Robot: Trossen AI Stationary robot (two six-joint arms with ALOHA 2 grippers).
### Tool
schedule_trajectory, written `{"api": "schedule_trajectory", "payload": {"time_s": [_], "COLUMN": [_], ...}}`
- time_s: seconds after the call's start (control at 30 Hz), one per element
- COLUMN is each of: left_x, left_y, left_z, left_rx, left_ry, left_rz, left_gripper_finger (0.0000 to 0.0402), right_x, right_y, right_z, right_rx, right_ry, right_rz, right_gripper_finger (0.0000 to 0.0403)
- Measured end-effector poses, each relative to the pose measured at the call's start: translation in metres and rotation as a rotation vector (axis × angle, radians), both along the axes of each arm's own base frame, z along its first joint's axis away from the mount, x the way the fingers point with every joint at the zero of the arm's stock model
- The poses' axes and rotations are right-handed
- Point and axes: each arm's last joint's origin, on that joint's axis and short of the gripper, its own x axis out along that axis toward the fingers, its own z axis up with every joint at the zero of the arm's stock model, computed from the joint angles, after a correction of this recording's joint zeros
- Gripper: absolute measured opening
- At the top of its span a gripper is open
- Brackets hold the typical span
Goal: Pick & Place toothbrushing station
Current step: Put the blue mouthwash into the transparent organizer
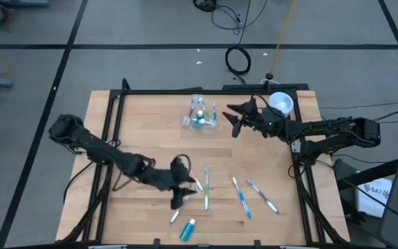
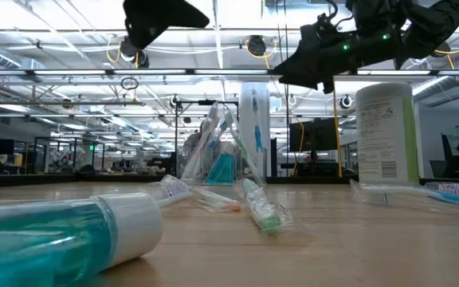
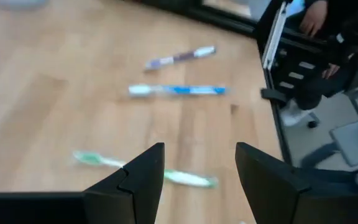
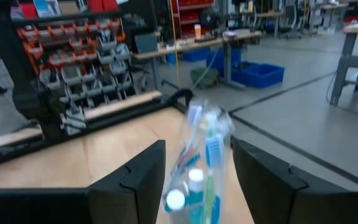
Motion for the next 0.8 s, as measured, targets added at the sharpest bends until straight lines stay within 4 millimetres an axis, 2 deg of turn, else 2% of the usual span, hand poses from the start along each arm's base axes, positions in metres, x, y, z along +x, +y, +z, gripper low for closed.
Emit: {"api": "schedule_trajectory", "payload": {"time_s": [0.13,0.23,0.37,0.47,0.7,0.8], "left_x": [0.015,0.025,0.034,0.037,0.042,0.045], "left_y": [-0.019,-0.038,-0.067,-0.082,-0.096,-0.099], "left_z": [0.001,-0.005,-0.031,-0.048,-0.084,-0.095], "left_rx": [-0.156,-0.210,-0.239,-0.236,-0.255,-0.254], "left_ry": [0.092,0.152,0.244,0.330,0.531,0.550], "left_rz": [0.026,0.009,0.006,0.029,0.090,0.086], "left_gripper_finger": [0.0205,0.0204,0.0204,0.0204,0.0204,0.0204], "right_x": [0.000,0.000,0.000,0.001,0.005,0.006], "right_y": [0.000,0.000,0.002,0.006,0.027,0.035], "right_z": [0.002,0.001,-0.003,-0.006,-0.013,-0.014], "right_rx": [-0.006,-0.003,0.063,0.123,0.149,0.146], "right_ry": [-0.020,-0.013,0.005,0.003,0.081,0.090], "right_rz": [0.000,0.002,0.004,0.016,0.096,0.130], "right_gripper_finger": [0.0180,0.0180,0.0180,0.0180,0.0180,0.0180]}}
